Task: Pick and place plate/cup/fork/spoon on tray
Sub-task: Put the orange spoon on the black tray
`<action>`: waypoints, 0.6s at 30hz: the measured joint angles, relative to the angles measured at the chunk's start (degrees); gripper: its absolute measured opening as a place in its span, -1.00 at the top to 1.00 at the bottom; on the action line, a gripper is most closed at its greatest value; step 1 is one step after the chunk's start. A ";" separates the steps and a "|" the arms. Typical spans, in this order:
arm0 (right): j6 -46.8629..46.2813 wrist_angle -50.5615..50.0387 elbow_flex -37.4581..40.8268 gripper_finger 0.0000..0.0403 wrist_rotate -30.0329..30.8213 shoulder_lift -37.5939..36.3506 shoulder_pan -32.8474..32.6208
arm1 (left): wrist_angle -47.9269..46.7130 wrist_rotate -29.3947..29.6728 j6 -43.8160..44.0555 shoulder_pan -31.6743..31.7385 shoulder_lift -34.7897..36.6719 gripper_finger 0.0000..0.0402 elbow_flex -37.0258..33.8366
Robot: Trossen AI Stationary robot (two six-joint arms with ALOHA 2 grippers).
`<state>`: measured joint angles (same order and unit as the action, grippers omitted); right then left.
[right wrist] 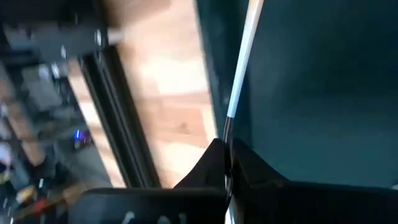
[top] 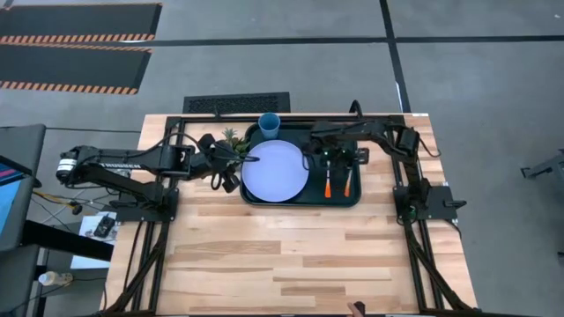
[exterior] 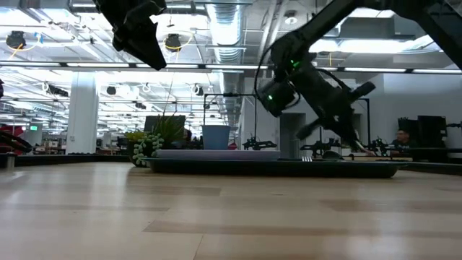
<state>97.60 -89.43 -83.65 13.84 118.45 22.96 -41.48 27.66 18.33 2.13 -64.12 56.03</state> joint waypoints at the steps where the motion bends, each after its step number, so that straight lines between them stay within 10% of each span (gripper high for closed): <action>1: 0.77 0.50 0.84 0.96 1.68 0.00 -0.10 | 0.01 0.02 -0.12 0.00 0.00 0.29 0.00; 18: 4.85 6.90 1.56 0.95 2.97 -0.02 -2.31 | 0.03 0.33 -0.14 0.00 0.00 0.29 0.00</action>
<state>102.45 -82.53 -82.08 16.81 118.43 20.64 -41.45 27.99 18.20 2.13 -64.12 56.03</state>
